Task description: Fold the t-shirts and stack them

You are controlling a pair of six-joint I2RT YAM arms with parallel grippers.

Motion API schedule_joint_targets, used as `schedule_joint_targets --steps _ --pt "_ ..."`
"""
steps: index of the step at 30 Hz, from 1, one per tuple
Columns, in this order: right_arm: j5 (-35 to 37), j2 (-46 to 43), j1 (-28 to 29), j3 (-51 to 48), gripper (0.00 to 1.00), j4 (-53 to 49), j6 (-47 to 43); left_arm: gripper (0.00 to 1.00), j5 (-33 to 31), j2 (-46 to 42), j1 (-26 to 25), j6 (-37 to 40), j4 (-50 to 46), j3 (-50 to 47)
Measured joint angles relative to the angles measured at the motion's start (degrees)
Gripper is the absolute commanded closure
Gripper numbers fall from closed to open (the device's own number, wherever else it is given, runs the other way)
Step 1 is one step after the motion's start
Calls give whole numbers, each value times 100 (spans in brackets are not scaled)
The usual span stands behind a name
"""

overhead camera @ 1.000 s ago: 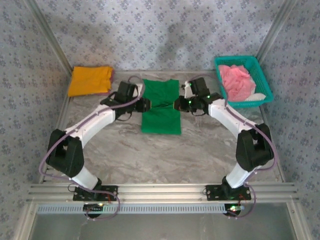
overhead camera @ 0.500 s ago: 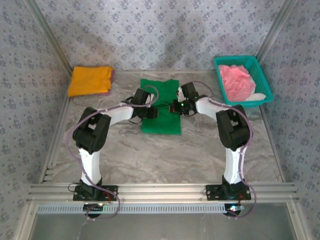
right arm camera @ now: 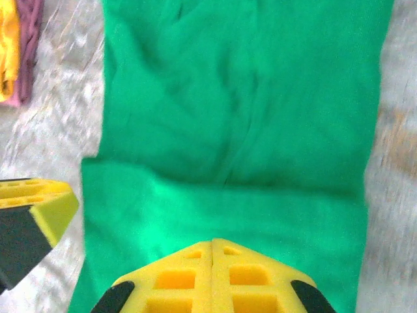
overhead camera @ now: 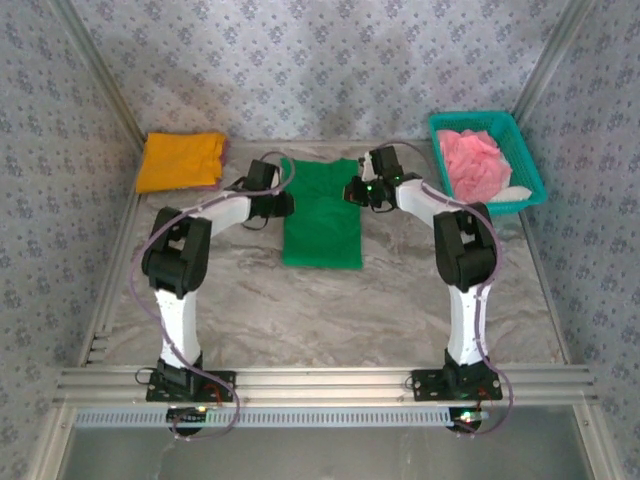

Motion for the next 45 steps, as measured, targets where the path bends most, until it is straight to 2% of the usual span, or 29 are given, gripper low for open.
schedule_joint_targets --steps 5,9,12,16,22,31,37,45 --pt "-415 -1228 391 -1228 100 262 376 76 225 -1333 -601 -278 267 -981" --pt "-654 -1587 763 -2037 100 730 734 82 376 -1681 -927 -461 682 -1537" --pt "-706 -1572 798 -2485 100 835 914 83 348 -1609 -905 -566 754 -2061" --pt "-710 -1543 763 -2577 100 870 968 88 326 -1427 -861 -723 780 -2658" --pt "-713 -1543 664 -2575 100 929 1010 89 284 -1604 -940 -1019 1615 -3276" --pt "-905 -1357 667 -2520 100 1108 1115 90 101 -1823 -977 -1088 1604 -3482" --pt "-1034 -949 693 -3265 100 1600 1300 91 68 -1869 -979 -1110 1727 -3604" --pt "-1113 -1268 835 -3932 100 2251 1357 89 52 -2380 -1115 -1233 1567 -4063"
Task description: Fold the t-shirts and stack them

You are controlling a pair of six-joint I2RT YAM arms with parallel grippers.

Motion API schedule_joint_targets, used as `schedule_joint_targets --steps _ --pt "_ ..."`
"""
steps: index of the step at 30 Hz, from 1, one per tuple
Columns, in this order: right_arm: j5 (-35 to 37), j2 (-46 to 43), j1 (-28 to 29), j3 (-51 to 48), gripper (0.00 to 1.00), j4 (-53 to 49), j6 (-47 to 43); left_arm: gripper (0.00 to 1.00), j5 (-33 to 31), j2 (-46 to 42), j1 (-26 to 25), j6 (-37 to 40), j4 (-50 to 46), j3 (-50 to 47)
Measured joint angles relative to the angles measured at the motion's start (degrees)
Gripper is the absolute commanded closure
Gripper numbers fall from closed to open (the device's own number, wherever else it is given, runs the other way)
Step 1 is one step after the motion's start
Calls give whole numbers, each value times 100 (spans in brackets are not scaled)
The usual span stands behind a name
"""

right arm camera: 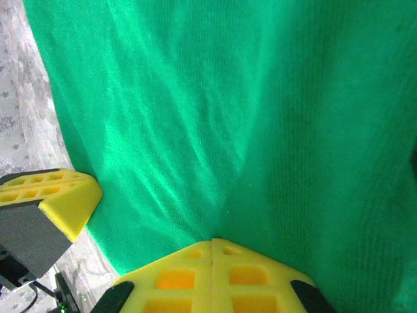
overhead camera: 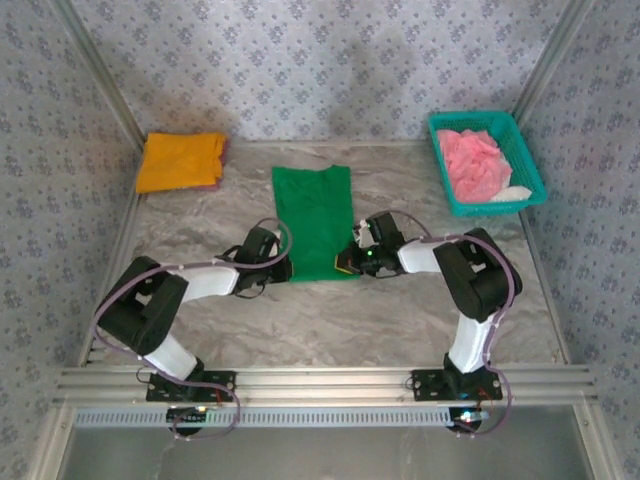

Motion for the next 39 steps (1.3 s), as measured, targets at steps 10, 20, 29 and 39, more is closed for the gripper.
schedule_joint_targets --steps 10,20,29,39 --pt "354 -822 197 -20 99 -1309 15 69 -118 -896 -260 -144 -1202 -138" --pt "730 -2870 -164 -63 58 -2177 -116 29 -17 -3587 170 -345 -1764 -326" --pt "546 -2761 -459 -1034 50 -2251 -2 26 907 -3897 791 -761 -1650 -1539" --pt "306 -2247 -339 -1034 50 -1825 57 29 1537 -2411 597 -911 -1040 -1362"
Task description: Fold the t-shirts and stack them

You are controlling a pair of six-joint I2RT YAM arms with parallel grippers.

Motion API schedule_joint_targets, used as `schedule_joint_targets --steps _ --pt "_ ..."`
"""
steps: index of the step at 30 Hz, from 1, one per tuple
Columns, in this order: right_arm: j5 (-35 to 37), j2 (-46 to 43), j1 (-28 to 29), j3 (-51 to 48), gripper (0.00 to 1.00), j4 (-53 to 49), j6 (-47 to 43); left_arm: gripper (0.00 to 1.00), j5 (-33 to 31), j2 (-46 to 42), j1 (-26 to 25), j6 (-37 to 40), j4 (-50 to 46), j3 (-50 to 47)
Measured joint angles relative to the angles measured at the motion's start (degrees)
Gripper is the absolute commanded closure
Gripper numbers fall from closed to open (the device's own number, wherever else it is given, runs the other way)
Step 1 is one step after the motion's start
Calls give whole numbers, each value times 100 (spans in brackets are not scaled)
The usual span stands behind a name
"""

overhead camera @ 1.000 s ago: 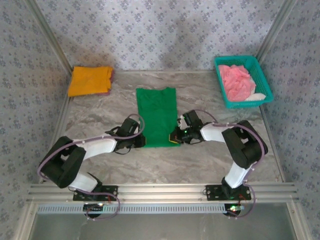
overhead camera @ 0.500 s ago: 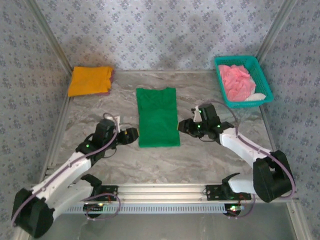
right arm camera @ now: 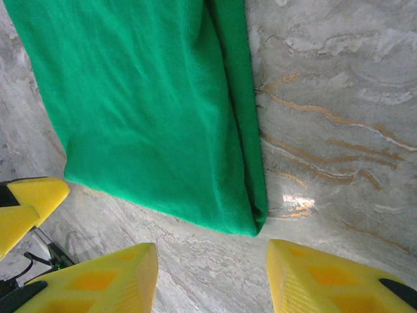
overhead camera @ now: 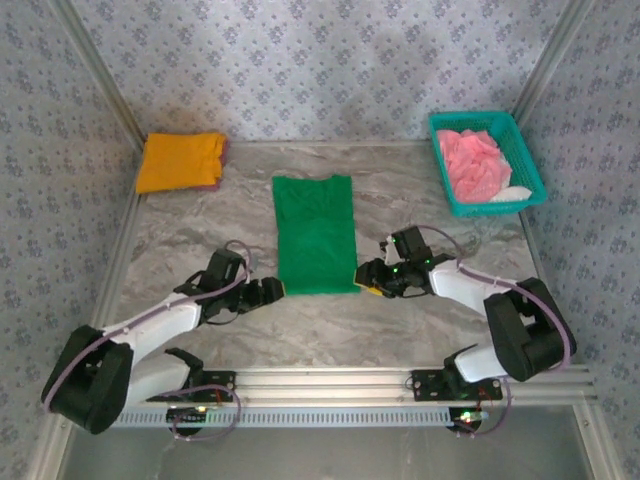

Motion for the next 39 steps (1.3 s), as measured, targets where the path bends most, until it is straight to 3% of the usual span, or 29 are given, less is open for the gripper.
schedule_joint_targets --steps 14,29,39 --pt "-96 476 151 2 50 553 197 34 116 1228 -81 -9 745 444" --pt "-96 640 258 2 56 807 286 39 127 1587 -61 -61 264 861" --pt "-96 702 269 2 56 898 332 39 55 1814 -328 11 262 1250"
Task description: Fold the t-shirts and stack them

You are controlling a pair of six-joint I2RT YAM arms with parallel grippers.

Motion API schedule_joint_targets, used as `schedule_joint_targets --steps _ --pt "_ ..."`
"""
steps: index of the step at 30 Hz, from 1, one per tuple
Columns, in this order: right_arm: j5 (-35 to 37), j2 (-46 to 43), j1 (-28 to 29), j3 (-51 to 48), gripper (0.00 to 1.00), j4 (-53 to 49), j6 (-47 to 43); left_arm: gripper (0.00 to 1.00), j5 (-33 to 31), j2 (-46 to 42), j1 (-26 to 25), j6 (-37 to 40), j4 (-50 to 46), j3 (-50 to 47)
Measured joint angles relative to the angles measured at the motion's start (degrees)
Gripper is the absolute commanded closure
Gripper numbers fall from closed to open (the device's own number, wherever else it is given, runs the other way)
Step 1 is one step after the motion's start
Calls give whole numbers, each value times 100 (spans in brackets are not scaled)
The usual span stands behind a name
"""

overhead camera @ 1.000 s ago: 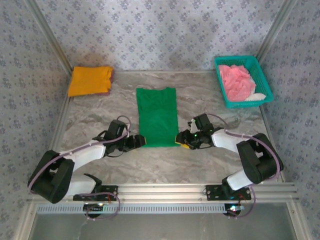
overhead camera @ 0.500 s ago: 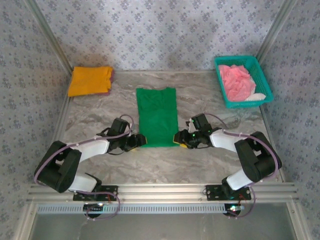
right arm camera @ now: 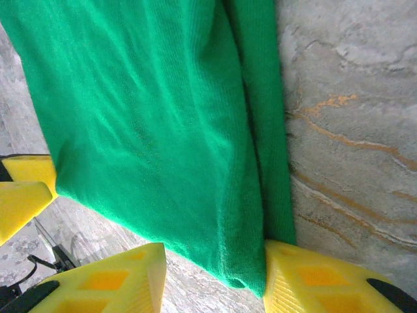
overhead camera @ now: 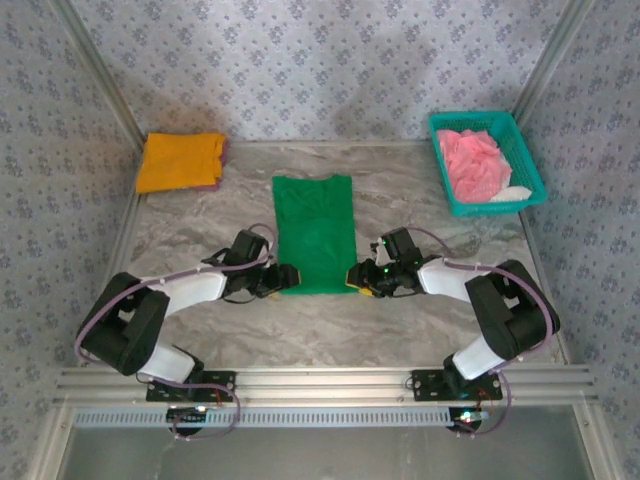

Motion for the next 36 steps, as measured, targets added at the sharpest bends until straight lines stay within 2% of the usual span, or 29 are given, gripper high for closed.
schedule_joint_targets --steps 9,14,16,19,22,24,30,36 --pt "0 0 4 -2 56 20 39 41 -2 197 -52 39 50 59" --pt "0 -2 4 -2 56 17 55 51 -116 197 -55 109 -15 59" --pt "7 -22 4 -2 55 -11 57 59 -177 195 -55 140 -52 59" --pt "68 -175 4 -2 55 -162 52 66 -260 197 -52 149 -103 59" --pt "118 -348 11 2 55 -332 48 78 -284 258 -55 173 -120 59" --pt "157 -363 28 7 55 -389 50 82 -284 315 -55 160 -111 57" --pt "348 -363 114 9 54 -603 55 100 -280 345 -52 186 -76 59" --pt "671 -470 140 11 53 -896 57 100 -284 345 -55 188 -76 59"
